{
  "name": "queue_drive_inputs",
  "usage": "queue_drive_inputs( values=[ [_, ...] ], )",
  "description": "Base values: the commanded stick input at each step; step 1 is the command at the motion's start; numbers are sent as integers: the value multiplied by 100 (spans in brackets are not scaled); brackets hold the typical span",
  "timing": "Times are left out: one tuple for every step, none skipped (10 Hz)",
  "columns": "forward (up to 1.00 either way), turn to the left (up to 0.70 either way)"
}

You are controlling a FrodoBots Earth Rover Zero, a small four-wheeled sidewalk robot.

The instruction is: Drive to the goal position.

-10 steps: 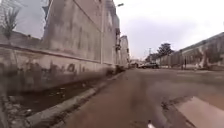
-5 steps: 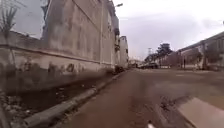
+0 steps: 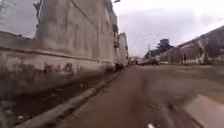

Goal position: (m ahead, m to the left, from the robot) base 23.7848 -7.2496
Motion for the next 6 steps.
queue_drive_inputs(
  values=[
    [70,0],
    [70,0],
    [70,0],
    [70,0],
    [70,0],
    [70,-12]
  ],
)
